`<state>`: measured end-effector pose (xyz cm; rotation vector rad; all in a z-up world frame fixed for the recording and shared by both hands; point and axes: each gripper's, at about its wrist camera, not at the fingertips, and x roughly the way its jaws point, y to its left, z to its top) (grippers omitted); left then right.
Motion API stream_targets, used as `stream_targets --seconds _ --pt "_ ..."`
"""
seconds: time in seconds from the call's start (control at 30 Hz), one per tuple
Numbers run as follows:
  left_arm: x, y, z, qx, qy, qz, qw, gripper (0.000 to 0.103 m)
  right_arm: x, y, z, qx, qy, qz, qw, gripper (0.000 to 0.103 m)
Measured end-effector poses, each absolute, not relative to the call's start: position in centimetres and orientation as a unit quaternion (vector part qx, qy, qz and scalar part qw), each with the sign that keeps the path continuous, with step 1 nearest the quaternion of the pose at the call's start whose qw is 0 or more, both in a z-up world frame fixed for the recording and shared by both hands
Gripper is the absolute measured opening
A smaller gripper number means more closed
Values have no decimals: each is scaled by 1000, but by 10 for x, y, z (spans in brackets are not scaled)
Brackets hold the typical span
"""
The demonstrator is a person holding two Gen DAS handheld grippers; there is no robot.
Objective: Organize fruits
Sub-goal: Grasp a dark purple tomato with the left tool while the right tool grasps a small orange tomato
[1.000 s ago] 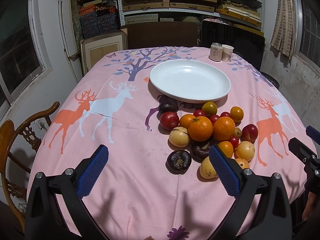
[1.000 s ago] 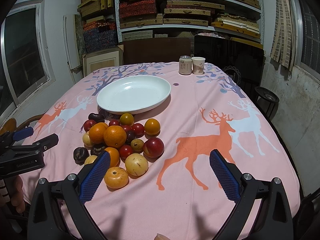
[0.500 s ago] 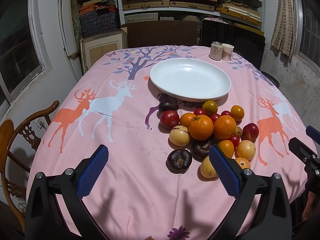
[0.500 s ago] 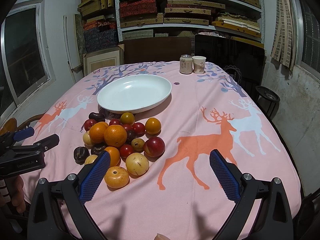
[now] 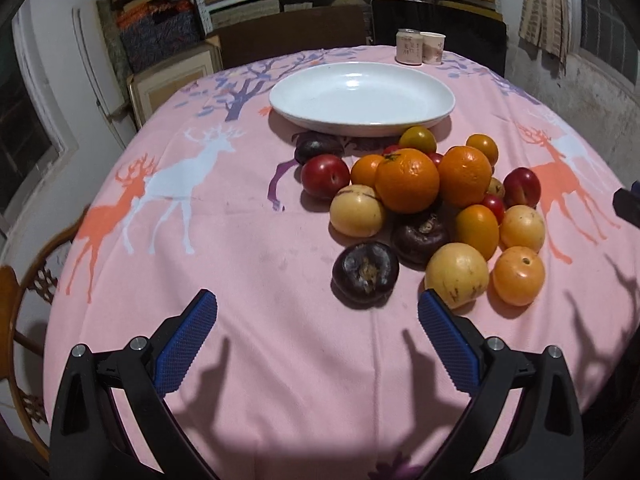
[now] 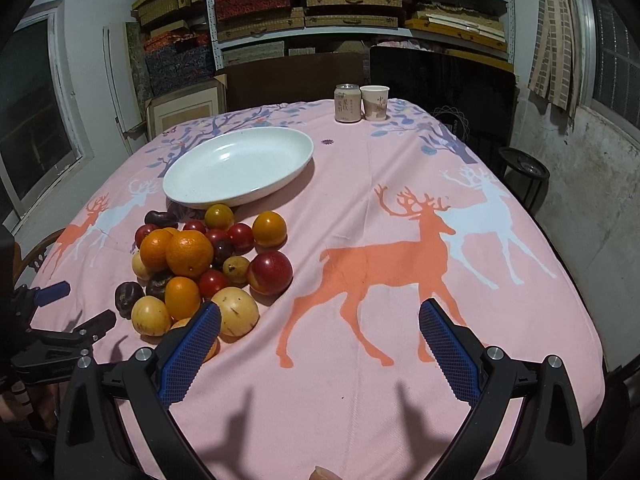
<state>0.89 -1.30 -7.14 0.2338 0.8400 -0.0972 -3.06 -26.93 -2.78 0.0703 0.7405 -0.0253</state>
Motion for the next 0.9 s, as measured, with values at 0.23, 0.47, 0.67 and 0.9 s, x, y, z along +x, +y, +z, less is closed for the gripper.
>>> stream_targets --seconds 0.23,0.47,0.67,0.9 --pt "37 -17 -91 104 435 -92 890 55 -28 -278 -27 36 366 -17 930 99" --pt "33 -19 -90 97 421 -122 894 39 -19 -289 -37 46 384 -19 922 99" --pt "24 0 -67 65 400 -109 908 39 -11 -266 -49 18 386 99 917 99" --pt "16 3 -58 71 392 -104 911 40 -10 -208 -63 -39 410 215 886 84"
